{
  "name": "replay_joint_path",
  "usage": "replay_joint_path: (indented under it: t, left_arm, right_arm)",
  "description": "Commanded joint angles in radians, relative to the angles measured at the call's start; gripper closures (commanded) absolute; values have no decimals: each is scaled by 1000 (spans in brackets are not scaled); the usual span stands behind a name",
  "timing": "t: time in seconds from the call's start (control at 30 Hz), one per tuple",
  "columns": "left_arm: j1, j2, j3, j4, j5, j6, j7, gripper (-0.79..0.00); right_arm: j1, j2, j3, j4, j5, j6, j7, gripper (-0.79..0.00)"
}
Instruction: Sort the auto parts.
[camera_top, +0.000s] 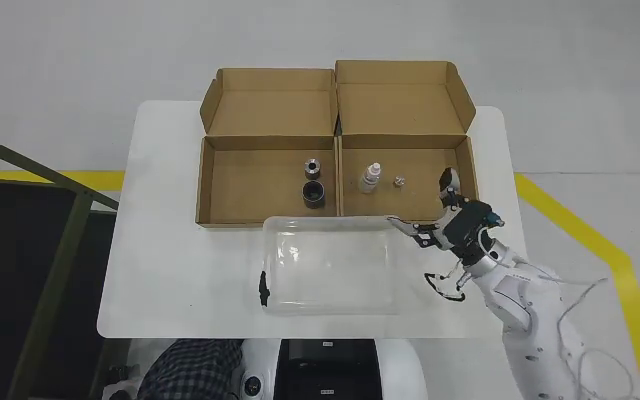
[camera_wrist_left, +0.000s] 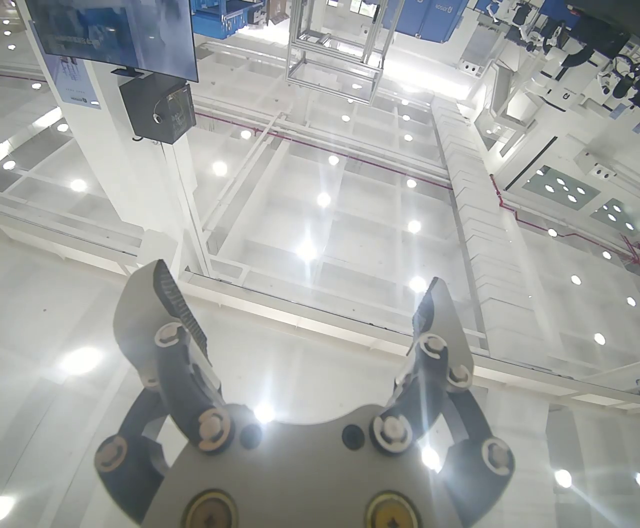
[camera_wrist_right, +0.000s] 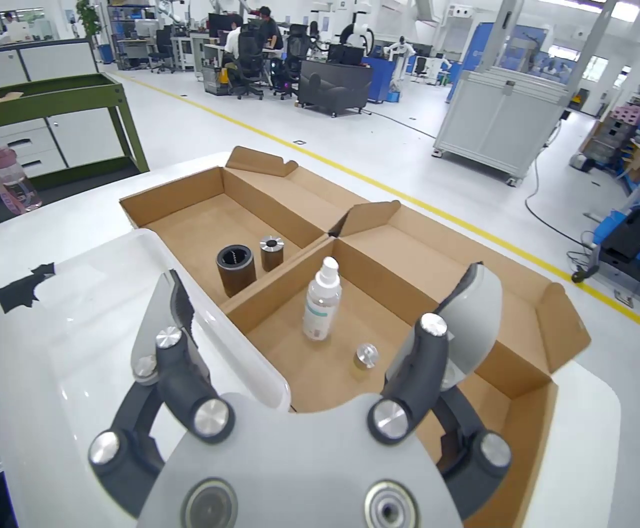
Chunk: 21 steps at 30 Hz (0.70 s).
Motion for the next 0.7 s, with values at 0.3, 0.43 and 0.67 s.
replay_joint_path:
  t: [0.3, 0.43, 0.67]
  left_arm:
    - [0, 0, 0, 0, 0, 0, 0, -785]
    - [0, 0, 0, 0, 0, 0, 0, -785]
    - [0, 0, 0, 0, 0, 0, 0, -785]
  right_arm:
    - [-165, 10, 150, 40, -30, 88, -241, -785]
    - [-205, 11, 189, 56, -19, 109, -289, -785]
    - [-228, 14, 216, 60, 1, 101, -312, -785]
